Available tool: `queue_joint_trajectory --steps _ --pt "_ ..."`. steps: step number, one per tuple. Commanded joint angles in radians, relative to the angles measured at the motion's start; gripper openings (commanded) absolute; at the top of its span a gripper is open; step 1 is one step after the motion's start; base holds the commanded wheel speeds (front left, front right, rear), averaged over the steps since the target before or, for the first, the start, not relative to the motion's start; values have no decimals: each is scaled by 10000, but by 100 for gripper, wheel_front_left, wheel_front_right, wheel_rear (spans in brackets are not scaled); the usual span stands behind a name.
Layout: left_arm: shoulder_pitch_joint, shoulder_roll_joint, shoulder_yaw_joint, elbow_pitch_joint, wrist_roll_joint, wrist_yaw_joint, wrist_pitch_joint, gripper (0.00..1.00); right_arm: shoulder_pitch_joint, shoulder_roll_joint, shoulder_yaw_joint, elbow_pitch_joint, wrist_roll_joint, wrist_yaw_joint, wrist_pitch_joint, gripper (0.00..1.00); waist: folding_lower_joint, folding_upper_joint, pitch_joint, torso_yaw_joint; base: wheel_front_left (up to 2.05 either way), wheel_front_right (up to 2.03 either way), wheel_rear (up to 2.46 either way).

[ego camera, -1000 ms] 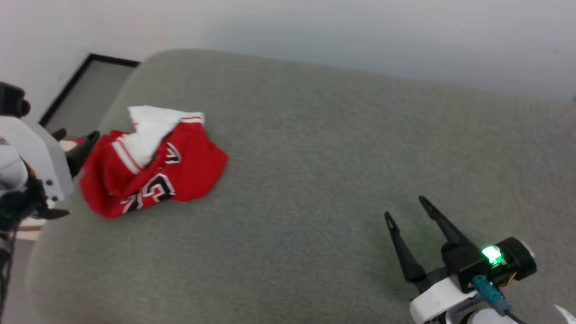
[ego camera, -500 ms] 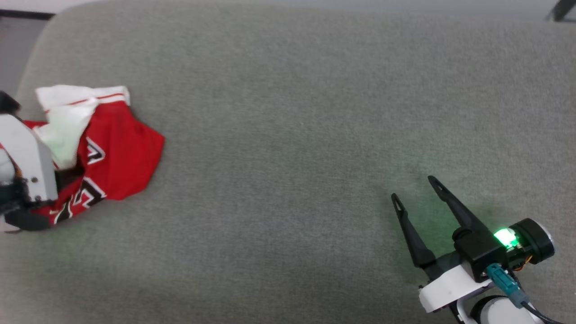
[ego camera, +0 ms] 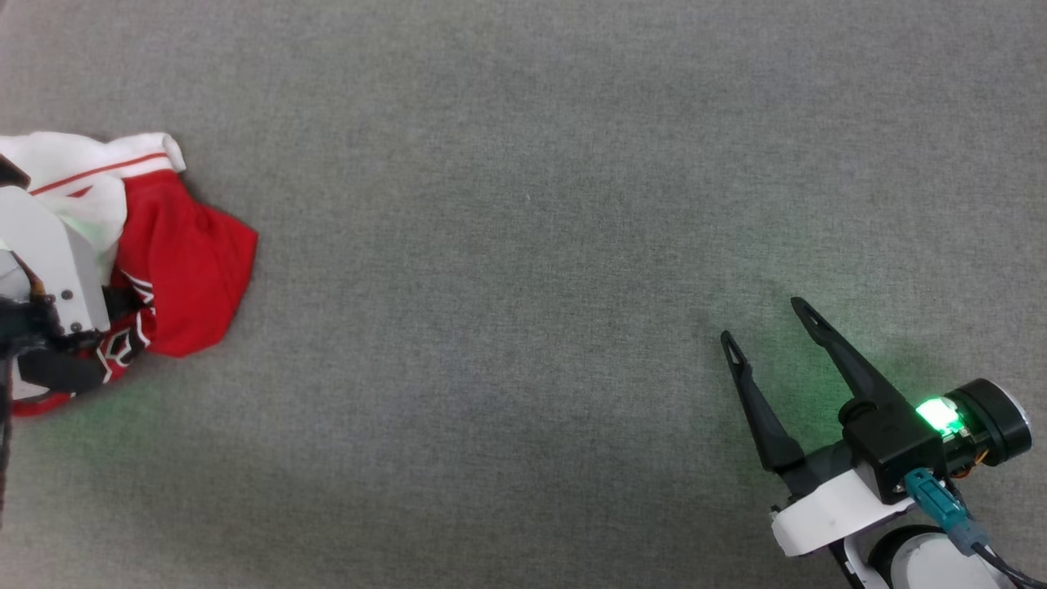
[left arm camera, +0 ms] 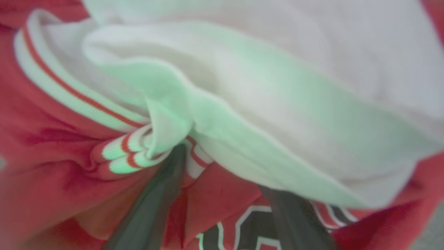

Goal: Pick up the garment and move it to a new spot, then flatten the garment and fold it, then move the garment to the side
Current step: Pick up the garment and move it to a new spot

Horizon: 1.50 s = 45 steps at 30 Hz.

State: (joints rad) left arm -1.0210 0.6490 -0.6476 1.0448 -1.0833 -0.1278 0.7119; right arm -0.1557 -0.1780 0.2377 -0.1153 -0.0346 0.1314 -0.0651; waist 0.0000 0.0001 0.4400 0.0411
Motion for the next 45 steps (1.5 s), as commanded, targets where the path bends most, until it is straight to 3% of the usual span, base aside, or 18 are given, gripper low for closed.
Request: queue_joint_trajectory --steps 1,3,4,5,6,12,21,34,45 --pt "879 -1069 -365 402 -50 -32 54 100 -81 -7 -3 -72 -17 -14 21 100 0 -1 79 -3 0 0 0" --pt "1004 -1325 -414 666 -112 -35 149 100 -89 20 -39 -109 -26 -14 68 100 0 -1 116 28 0 0 0" --pt "1061 -1422 -390 810 -179 -36 121 91 -100 45 -43 -117 -15 -14 85 100 0 -1 135 49 0 0 0" --pt "1128 -1508 -415 925 -199 -37 143 31 -126 50 -3 -111 -8 -14 85 100 0 -1 147 59 0 0 0" --pt "1180 -1592 -375 1035 -276 -38 132 0 -156 55 9 -82 -12 -14 96 100 0 -1 145 75 0 0 0" --pt "485 -1463 -144 1071 -400 -56 -302 0 -187 181 38 213 44 -14 -67 100 0 -1 -235 245 0 0 0" --pt "-1359 -239 -492 578 495 -21 -705 0 -47 679 141 1362 333 -14 -671 100 0 -1 -1675 544 0 0 0" --pt "-2402 -476 -1220 29 1423 74 -1073 0 42 1194 -362 3246 526 -14 -1574 100 0 -1 -4113 1049 0 0 0" --pt "-3394 -1023 -1427 -672 1627 9 -1463 0 4 1282 -740 3982 446 -14 -1842 100 0 -1 -4918 1024 0 0 0"
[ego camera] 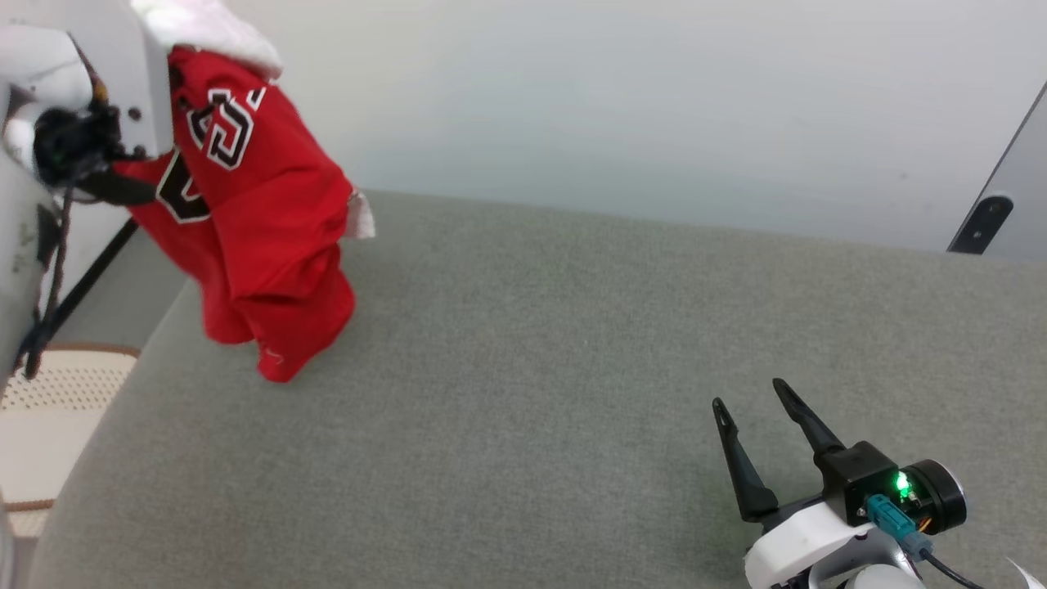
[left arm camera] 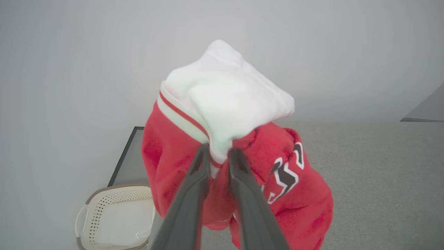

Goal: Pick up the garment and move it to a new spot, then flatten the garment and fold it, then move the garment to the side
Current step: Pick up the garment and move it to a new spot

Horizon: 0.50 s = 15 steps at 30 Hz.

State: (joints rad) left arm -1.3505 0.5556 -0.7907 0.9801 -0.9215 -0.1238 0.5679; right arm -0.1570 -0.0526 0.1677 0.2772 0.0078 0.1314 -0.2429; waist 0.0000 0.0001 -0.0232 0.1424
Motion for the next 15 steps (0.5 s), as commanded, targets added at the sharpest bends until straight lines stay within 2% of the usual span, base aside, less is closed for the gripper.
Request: queue_joint_trajectory --steps 1,9,15 --pt "-143 -171 13 -65 -44 -37 2 0 23 27 -76 97 -14 -14 -65 100 0 -1 -335 -29 0 0 0" --pt "276 -694 128 -448 -659 -74 147 0 15 12 -732 306 -370 -14 -127 100 0 -1 -585 -467 0 0 0" --pt "959 -1185 52 -1101 -1116 -70 349 0 82 -349 -1685 450 -751 -14 -141 100 0 -1 -659 -1040 0 0 0"
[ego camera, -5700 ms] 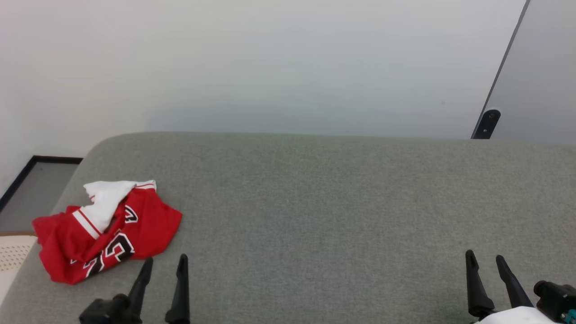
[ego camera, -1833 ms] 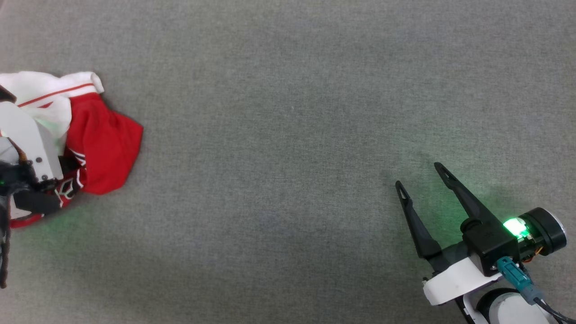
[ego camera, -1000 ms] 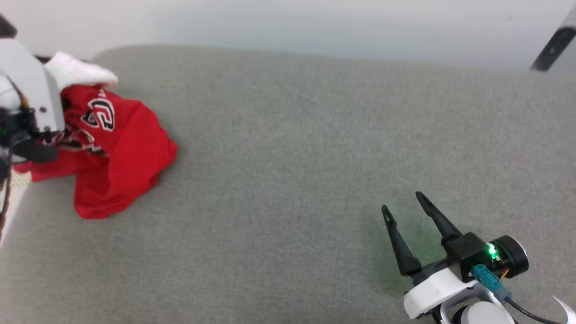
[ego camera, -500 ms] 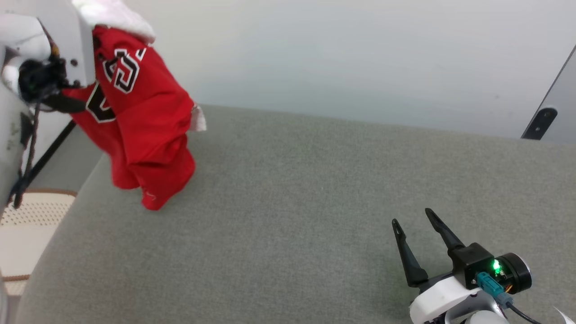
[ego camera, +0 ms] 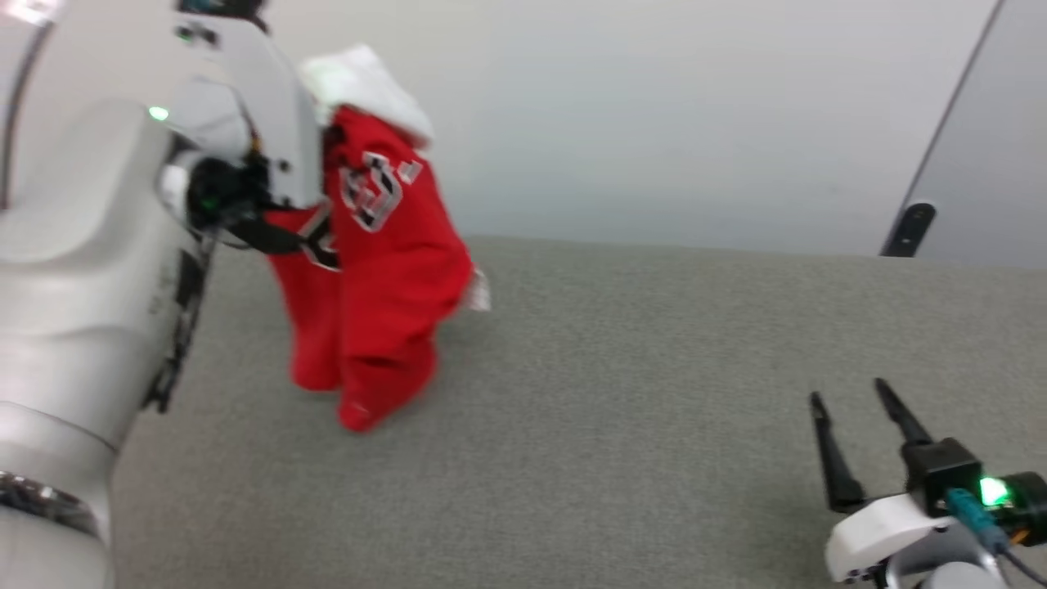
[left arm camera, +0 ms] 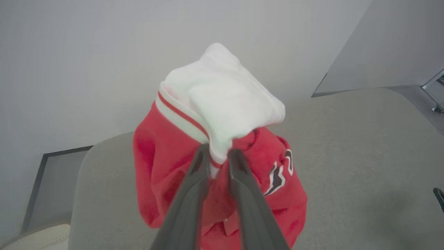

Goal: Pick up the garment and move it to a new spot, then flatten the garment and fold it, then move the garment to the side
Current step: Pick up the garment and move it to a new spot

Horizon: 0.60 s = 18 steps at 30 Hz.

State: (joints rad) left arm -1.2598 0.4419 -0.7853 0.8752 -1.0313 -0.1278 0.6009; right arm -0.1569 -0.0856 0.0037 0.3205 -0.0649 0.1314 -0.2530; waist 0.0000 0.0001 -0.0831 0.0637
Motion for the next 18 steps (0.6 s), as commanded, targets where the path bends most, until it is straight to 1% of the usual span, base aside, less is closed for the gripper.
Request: queue_joint_trajectory --steps 1,4,8,18 --pt "152 -113 -24 -182 -92 -31 52 0 82 -95 -213 23 -116 -14 -23 100 0 -1 -54 -358 0 0 0" --pt "417 -304 -62 -621 -236 -18 175 0 113 -263 -637 54 -311 -14 38 100 0 -1 -43 -693 0 0 0" --pt "674 -588 -95 -1228 -436 146 377 0 148 -347 -1102 51 -492 -14 113 100 0 -1 -14 -1133 0 0 0" --pt "1335 -1175 -219 -2557 -792 836 771 0 27 -168 -1738 -15 -758 -14 318 100 0 -1 232 -2253 0 0 0"
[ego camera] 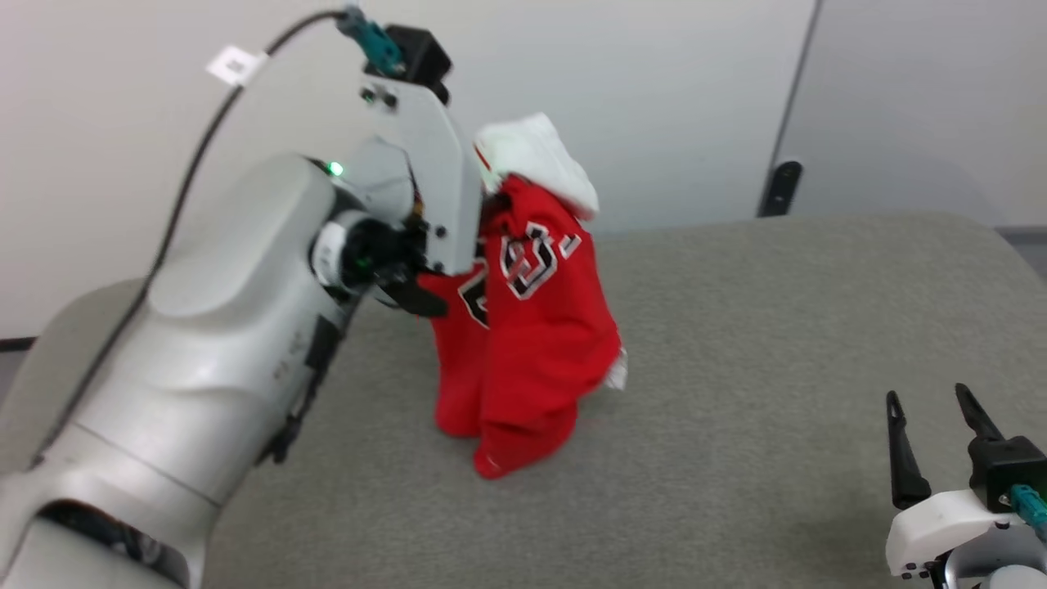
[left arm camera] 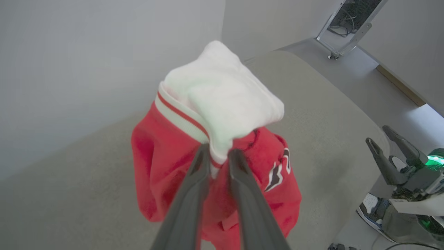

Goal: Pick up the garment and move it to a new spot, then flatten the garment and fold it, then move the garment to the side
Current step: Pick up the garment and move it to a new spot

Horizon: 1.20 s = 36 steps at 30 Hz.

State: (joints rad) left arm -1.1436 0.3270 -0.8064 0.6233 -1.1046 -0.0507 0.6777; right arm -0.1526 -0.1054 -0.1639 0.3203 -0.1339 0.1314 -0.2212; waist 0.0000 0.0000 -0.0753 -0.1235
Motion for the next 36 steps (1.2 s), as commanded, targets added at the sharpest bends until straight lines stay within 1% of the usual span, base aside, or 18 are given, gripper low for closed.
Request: queue_joint_trajectory --steps 1,4,7,10,14,20,23,28,30,31,32,36 --pt "277 -78 -32 -137 -92 111 26 0 -47 57 -109 -11 -80 -14 28 100 0 0 198 -482 0 0 0" --pt "673 -189 -146 -336 -126 277 21 0 -139 158 -175 7 -118 -14 51 100 0 0 375 -776 0 0 0" --pt "1164 -278 -307 -350 -162 336 -10 0 -262 270 -103 103 -125 -14 21 100 0 0 563 -1066 0 0 0" --pt "1664 -391 -402 -175 -240 411 -98 0 -404 369 80 246 -108 -14 -19 100 0 0 763 -1362 0 0 0" --pt "2274 -396 -488 262 -329 407 -264 0 -759 469 405 546 37 -14 -93 100 0 0 1152 -1760 0 0 0" --pt "2943 -342 -693 1296 -284 202 -481 0 -1215 549 752 995 278 -14 -259 100 0 0 1549 -2098 0 0 0" --pt "2996 -355 -831 1735 -185 60 -462 0 -1335 553 774 1171 360 -14 -312 100 0 0 1690 -2080 0 0 0" --pt "2705 -420 -1065 2113 -76 -262 -154 0 -1465 552 674 1429 352 -14 -378 100 0 0 1600 -1828 0 0 0" --pt "2579 -433 -1162 2165 -41 -368 -5 46 -1470 550 620 1517 324 -14 -379 100 0 0 1479 -1664 0 0 0" --pt "2514 -445 -1202 2152 -26 -423 68 92 -1458 550 601 1555 294 -14 -389 100 0 0 1407 -1576 0 0 0" --pt "2469 -445 -1232 2135 -35 -483 116 100 -1429 554 609 1599 282 -14 -396 100 0 0 1325 -1482 0 0 0" --pt "2273 -455 -1250 1972 -109 -619 151 100 -1193 552 597 1741 224 -14 -413 100 0 0 928 -1031 0 0 0"
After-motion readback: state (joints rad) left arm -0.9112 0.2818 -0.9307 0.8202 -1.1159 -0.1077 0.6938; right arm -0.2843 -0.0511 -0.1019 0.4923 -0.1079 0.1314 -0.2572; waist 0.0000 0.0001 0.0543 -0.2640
